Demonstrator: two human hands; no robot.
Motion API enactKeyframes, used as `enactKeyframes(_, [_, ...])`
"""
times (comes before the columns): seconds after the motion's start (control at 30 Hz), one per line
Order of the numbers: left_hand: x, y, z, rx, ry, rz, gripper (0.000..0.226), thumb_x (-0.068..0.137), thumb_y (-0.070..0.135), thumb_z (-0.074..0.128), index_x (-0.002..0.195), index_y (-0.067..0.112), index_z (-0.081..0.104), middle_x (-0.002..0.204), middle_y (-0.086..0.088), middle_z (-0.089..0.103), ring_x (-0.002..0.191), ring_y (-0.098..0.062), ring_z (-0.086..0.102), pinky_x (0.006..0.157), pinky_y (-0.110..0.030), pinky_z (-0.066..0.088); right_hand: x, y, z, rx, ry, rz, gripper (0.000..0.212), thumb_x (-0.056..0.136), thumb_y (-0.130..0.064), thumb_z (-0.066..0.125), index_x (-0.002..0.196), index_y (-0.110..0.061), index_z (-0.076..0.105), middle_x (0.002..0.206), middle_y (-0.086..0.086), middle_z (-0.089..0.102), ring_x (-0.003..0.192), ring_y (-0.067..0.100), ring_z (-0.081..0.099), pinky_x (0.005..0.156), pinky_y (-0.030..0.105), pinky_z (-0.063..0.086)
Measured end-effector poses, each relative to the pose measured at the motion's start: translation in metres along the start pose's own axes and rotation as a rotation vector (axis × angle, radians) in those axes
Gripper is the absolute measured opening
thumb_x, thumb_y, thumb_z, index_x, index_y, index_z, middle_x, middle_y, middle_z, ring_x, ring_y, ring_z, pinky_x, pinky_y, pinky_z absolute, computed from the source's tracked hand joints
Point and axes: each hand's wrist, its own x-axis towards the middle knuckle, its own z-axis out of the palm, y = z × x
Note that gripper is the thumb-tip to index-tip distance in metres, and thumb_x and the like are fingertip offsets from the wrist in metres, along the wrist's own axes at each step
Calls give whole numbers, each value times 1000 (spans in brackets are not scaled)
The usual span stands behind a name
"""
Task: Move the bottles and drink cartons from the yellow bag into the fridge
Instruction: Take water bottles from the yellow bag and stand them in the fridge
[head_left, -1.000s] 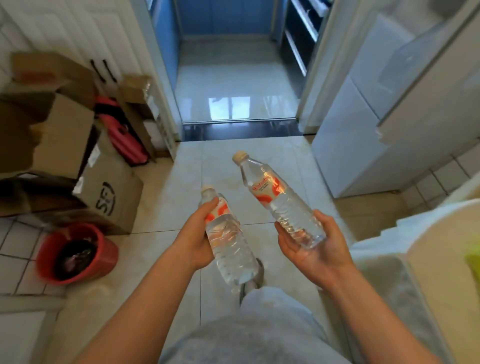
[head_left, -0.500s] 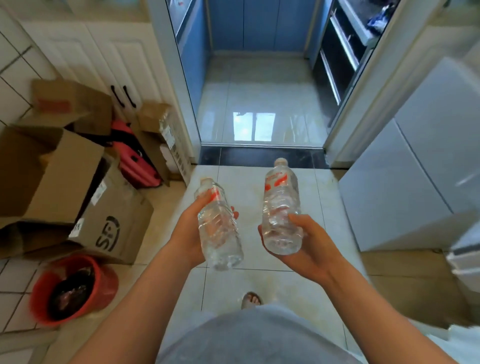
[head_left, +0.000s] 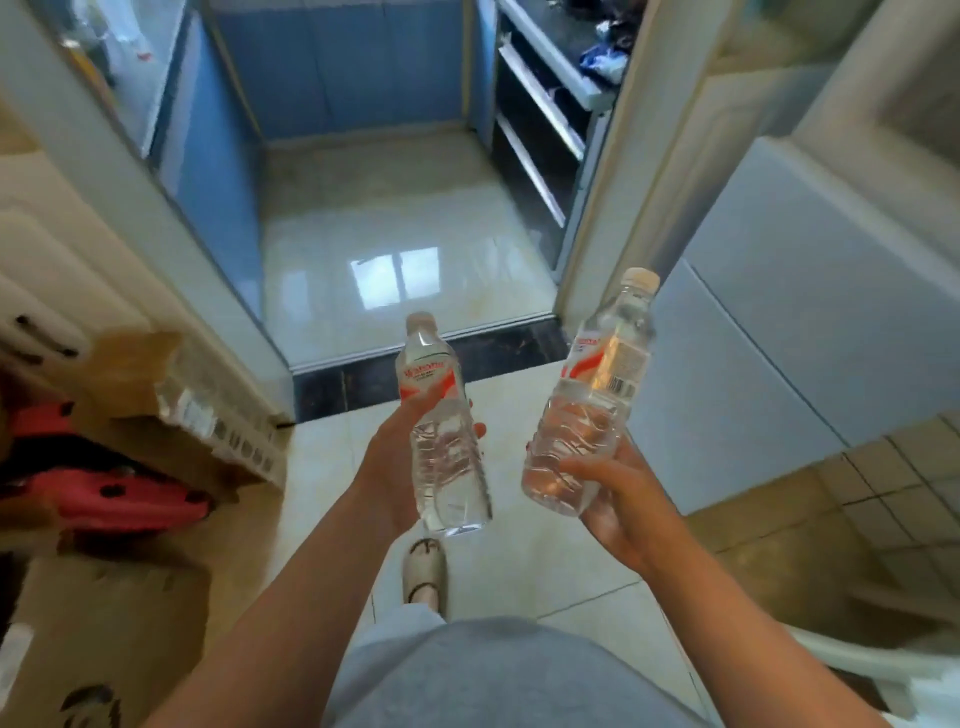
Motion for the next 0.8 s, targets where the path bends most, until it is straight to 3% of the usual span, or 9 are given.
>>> enactKeyframes(0.1, [51,46,17,162,-66,28,63,77,48,71,129,16,56,105,-12,68,88,-27,72,70,-39,56,39,-25,5,22,108,-115,68,70,-5,71,134,-17,50,116,15,67,110,37,66,93,52,53])
enactKeyframes(0.2, [95,81,45,270,-166,11,62,68,51,73,123,25,58,109,-11,70,92,-27,72,74,-41,56,69,-48,3,60,234,-225,75,67,-11,78,136,-9,49,113,16,66,105,35,67,88,49,55])
enactKeyframes(0.3, [132,101,82,308,-285,-15,51,71,44,80,114,22,62,100,-13,69,88,-29,69,77,-43,56,88,-70,-3,100,362,-311,86,66,-34,85,136,0,48,106,14,66,97,31,68,82,44,56])
enactKeyframes(0.4, [165,109,123,360,-390,-19,48,75,39,80,113,14,66,95,-15,67,82,-29,66,72,-41,56,96,-96,-13,84,548,-371,99,55,-69,82,129,-9,57,105,9,71,97,28,70,82,41,57])
enactKeyframes(0.47, [190,107,160,404,-492,-23,46,76,36,79,112,12,67,92,-12,68,78,-27,66,71,-41,54,101,-117,-28,17,666,-419,98,53,-80,74,125,-16,60,106,6,73,99,26,71,86,43,57])
enactKeyframes(0.63, [229,98,249,512,-652,84,43,79,33,76,117,14,66,96,-9,73,84,-27,71,74,-41,55,110,-171,-67,-78,838,-540,52,75,-60,57,112,-24,64,103,4,75,95,23,73,94,53,53])
enactKeyframes(0.8, [259,91,358,577,-799,255,42,81,34,73,119,17,66,110,-16,71,103,-40,68,95,-60,51,119,-244,-121,-181,969,-665,67,77,-72,57,126,-26,61,110,-7,73,102,10,70,94,39,54])
